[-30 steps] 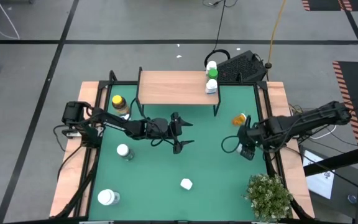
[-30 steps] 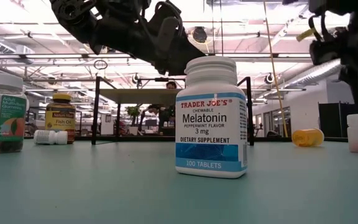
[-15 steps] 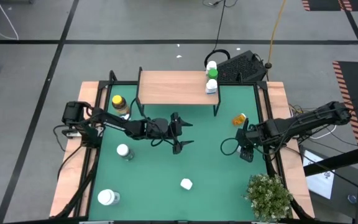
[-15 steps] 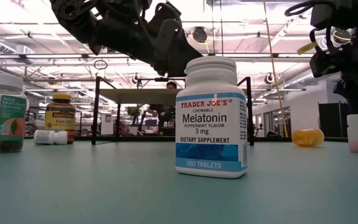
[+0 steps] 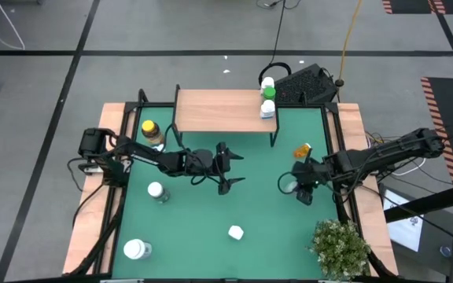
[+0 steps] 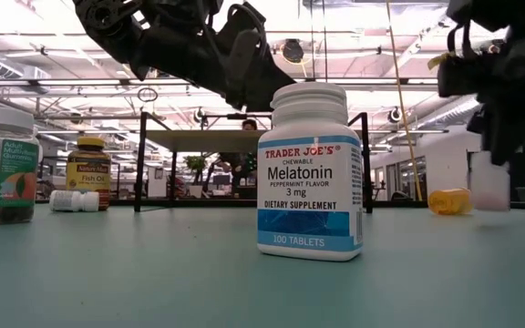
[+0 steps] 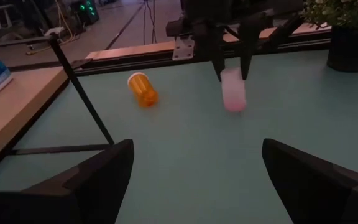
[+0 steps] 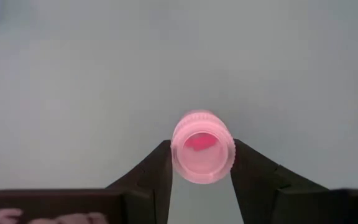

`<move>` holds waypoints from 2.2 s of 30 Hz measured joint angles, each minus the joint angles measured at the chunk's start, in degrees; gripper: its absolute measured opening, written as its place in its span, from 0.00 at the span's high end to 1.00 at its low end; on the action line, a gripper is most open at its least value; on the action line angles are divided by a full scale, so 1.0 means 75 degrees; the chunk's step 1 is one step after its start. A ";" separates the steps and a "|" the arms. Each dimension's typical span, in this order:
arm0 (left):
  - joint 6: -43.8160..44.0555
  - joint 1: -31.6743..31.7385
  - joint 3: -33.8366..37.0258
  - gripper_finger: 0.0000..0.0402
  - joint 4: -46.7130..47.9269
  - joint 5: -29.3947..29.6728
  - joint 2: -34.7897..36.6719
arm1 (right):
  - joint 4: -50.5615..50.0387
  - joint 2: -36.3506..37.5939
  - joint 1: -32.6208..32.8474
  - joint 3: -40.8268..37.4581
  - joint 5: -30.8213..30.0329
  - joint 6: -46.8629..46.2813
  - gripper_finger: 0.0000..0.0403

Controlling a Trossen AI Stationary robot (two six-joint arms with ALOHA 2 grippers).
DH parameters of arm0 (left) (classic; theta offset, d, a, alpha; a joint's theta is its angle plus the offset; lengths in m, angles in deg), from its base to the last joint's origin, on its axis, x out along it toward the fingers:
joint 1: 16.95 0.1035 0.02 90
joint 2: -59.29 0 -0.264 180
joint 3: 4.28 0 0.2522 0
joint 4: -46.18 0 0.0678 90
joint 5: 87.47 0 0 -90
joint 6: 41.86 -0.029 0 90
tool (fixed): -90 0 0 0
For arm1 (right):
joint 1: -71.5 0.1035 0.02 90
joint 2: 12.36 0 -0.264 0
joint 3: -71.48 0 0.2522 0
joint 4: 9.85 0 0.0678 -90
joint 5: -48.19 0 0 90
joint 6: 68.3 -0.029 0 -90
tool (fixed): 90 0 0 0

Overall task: Pick and place medicine bottles onto shelf by color
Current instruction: Put the pink pill bottle on the shelf

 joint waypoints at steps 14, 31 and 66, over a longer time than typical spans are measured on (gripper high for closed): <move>-0.0066 0.0000 0.0000 0.11 -0.0012 0.0000 0.0000 | 0.0781 -0.1521 -0.0008 0.1387 0.0044 0.1319 0.69; 0.0672 -0.0092 0.0003 0.11 0.1426 0.0910 0.0003 | -0.1634 -0.3987 -0.0916 0.5810 -0.0007 0.4100 0.68; 0.2072 -0.0172 0.0755 0.11 0.2402 0.1227 0.0003 | -0.3413 -0.8369 -0.6522 1.2345 -0.0186 0.7097 0.68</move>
